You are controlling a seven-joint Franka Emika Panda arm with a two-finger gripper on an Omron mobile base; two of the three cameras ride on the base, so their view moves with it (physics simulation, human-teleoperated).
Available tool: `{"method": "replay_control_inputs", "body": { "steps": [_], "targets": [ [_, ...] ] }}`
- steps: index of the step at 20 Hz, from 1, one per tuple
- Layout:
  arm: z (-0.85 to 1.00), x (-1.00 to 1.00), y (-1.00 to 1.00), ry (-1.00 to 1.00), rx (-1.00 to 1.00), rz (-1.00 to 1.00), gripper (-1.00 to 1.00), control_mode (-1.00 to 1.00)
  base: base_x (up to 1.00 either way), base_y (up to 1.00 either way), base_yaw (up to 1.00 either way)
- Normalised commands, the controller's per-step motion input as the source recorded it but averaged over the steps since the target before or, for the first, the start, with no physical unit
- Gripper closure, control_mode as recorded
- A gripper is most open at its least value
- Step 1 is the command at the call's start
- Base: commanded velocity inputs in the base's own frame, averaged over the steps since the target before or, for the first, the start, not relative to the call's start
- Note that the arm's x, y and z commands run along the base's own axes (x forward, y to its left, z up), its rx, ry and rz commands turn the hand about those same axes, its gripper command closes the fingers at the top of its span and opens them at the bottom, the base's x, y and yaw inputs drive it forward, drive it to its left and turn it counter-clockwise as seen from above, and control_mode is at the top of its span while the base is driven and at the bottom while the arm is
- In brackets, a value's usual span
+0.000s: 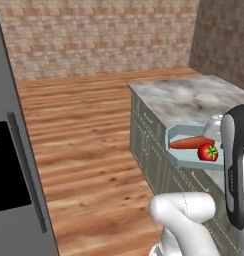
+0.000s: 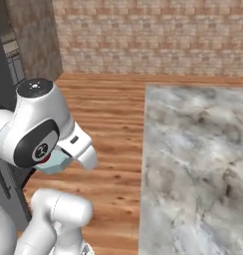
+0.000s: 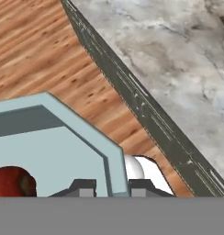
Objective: Take the tomato and carrot out of the freezer and place them in the tupperware container on the counter. Then put the tupperware containing the vegetables back in the freezer.
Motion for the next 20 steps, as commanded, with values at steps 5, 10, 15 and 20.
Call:
{"method": "replay_control_inputs", "body": {
  "steps": [5,10,15,20],
  "targets": [
    [0.0,0.0,0.0,0.0,0.0,0.0,1.0,1.0,1.0,0.35,-0.05],
    [0.0,0.0,0.0,0.0,0.0,0.0,1.0,1.0,1.0,0.39,0.0],
    [0.0,0.0,0.0,0.0,0.0,0.0,1.0,1.0,1.0,0.49,0.13],
    [0.0,0.0,0.0,0.0,0.0,0.0,1.0,1.0,1.0,0.6,0.3]
  ]
}}
